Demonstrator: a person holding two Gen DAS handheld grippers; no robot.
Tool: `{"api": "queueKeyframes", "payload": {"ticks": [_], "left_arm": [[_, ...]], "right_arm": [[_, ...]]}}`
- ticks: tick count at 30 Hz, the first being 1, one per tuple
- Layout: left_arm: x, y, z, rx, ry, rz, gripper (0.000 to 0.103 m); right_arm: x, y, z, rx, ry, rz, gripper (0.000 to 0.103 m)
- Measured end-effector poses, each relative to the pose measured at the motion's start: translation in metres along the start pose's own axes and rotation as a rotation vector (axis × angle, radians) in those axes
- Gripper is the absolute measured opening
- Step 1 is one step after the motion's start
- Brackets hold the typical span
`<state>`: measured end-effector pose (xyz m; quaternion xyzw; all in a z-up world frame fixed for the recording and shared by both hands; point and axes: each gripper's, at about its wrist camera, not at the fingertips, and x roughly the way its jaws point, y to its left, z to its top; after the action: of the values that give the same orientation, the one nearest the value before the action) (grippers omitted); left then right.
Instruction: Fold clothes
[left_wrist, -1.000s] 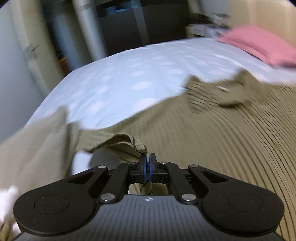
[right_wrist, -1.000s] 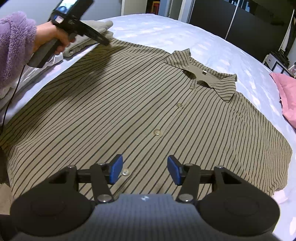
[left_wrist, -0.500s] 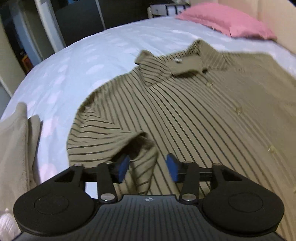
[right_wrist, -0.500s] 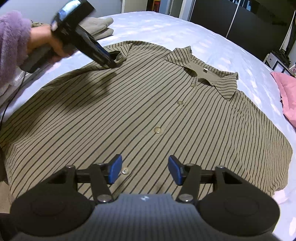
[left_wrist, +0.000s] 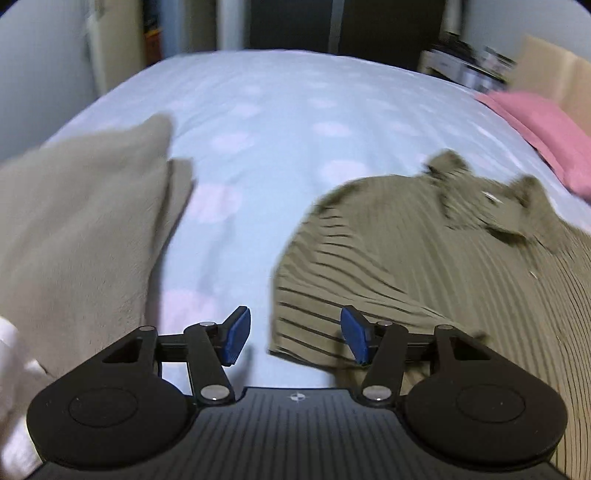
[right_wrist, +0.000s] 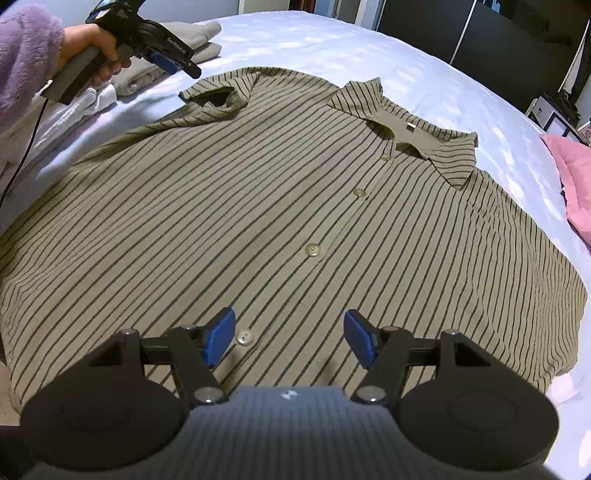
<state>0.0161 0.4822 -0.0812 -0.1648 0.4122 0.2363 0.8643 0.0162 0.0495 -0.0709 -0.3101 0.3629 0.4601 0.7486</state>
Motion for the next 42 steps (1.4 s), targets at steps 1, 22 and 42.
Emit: {"api": "queueKeyframes", "payload": {"ticks": [1,22,42], "left_arm": [[0.007,0.006,0.0,-0.032,0.018,0.001,0.05],[-0.018,-0.041,0.088,0.109,-0.004,-0.044,0.0],[0.037,0.005,0.024,-0.089,0.208,-0.057,0.001]], "right_arm": [[0.002,-0.001,0.0,0.003,0.004,-0.003,0.068],[0.014,-0.028,-0.007,0.091,0.05,-0.088,0.069],[-0.001,-0.018,-0.001,0.045,-0.009,-0.059,0.078]]}}
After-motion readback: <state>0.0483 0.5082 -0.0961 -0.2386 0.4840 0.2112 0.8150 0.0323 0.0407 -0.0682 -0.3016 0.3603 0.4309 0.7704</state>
